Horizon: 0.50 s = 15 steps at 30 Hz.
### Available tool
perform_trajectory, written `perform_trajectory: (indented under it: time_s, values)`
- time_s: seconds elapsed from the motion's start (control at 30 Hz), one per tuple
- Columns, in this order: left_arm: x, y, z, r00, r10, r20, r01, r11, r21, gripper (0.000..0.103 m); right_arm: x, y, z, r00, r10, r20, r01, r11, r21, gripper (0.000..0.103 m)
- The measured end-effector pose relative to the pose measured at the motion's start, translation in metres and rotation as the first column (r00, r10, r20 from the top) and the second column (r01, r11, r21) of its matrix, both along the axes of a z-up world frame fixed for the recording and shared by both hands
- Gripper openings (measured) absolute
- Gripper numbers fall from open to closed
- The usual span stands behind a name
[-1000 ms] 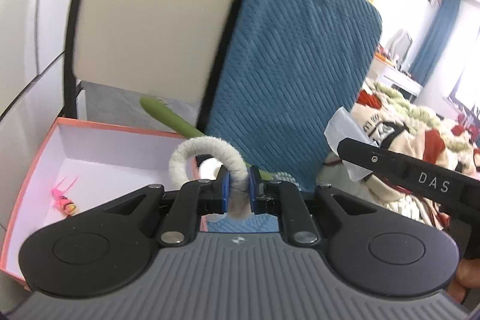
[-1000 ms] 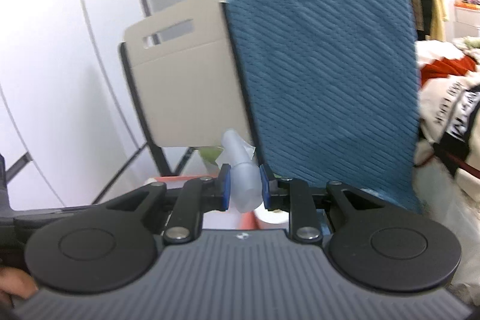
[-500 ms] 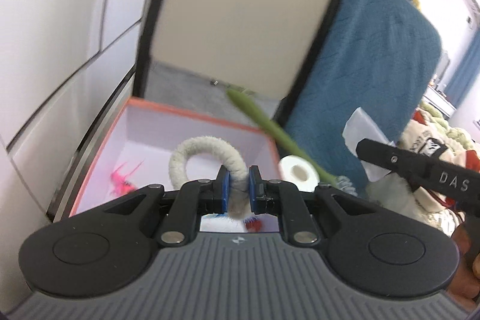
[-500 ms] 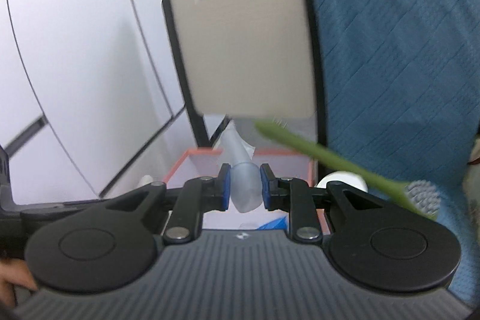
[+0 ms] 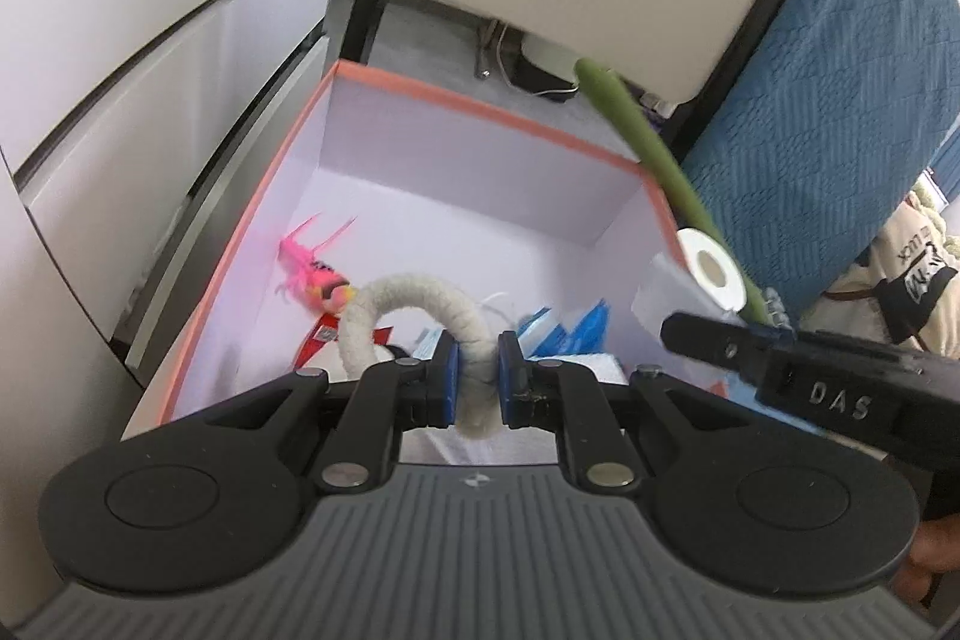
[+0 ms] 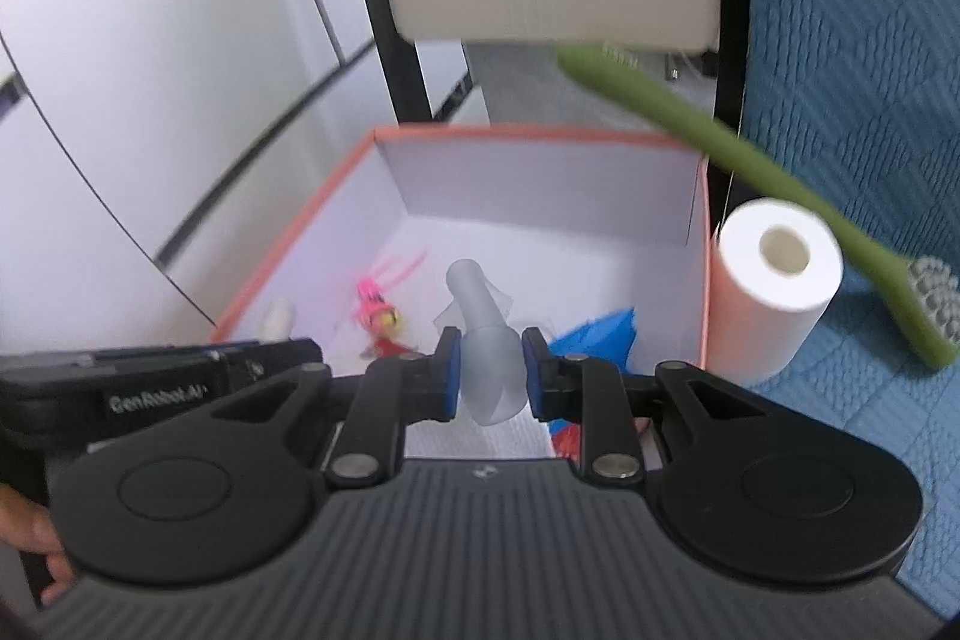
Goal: Organize soft objects
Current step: 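Open both tools to drop the cup and rope ring into the box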
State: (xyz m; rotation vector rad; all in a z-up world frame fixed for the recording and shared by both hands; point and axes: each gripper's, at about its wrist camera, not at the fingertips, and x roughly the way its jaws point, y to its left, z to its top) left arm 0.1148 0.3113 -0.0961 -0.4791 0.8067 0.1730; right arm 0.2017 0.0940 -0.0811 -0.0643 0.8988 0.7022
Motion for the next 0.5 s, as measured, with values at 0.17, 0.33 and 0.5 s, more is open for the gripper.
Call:
perform_trajectory:
  time_s: [0.17,0.33,0.5]
  values:
    - [0.006,0.007,-0.01,1.0,0.013,-0.026,-0.013,1.0,-0.003,0.015,0.004,0.007,-0.013,1.0,-0.003,-0.022,0.002,0.999,-0.032,0.027]
    - [0.004,0.006,-0.009,1.0,0.018,-0.024,-0.018,1.0,0.0,0.016,0.003,0.005,-0.017,1.0,0.0,-0.017,-0.001,0.999,-0.034,0.028]
    - [0.001,0.006,-0.003,0.999,0.034,-0.012,-0.034,0.999,0.002,0.051,0.002,0.002,-0.01,1.0,0.001,-0.017,-0.002,1.0,-0.029,0.041]
